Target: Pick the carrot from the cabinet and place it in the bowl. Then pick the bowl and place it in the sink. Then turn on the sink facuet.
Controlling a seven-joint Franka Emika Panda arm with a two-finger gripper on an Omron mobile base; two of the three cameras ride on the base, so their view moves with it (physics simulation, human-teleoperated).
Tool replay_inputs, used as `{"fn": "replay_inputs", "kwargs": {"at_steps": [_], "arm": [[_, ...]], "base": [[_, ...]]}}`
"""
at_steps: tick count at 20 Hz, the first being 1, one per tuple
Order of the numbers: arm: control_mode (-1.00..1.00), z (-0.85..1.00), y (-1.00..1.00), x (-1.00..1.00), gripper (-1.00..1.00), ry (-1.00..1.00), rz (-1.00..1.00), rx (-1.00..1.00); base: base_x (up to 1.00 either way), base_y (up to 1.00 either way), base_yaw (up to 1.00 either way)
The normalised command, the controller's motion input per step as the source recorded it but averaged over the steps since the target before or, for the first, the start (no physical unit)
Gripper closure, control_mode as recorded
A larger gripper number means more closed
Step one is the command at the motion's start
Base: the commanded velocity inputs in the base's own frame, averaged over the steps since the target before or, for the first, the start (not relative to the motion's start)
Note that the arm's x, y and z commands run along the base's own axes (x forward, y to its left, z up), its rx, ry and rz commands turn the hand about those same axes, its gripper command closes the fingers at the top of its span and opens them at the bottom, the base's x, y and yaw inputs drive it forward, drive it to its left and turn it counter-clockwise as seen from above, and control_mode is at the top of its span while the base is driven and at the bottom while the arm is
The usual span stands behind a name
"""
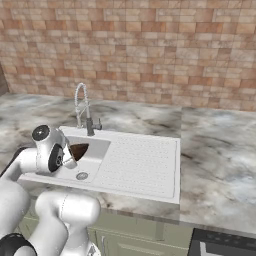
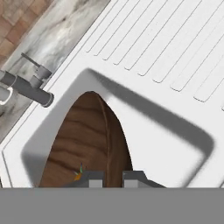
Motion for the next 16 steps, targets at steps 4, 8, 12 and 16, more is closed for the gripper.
{"fn": "replay_inputs", "kwargs": {"at_steps": [4,8,12,16], "arm": [[-1.0,-0.25,0.28,0.04,1.0,0.0,-0.29,0.0],[-1.0,-0.05,0.19,0.01,1.0,0.01,-0.28,0.0],[-1.0,-0.11,0.09,0.12,1.0,0.05,-0.25,0.0],[-1.0,-0.28,0.02,0.25,1.0,0.05,-0.21,0.0]], "base": [[0.0,0.0,0.0],[0.0,0.0,0.0],[0.0,0.0,0.0],[0.0,0.0,0.0]]}}
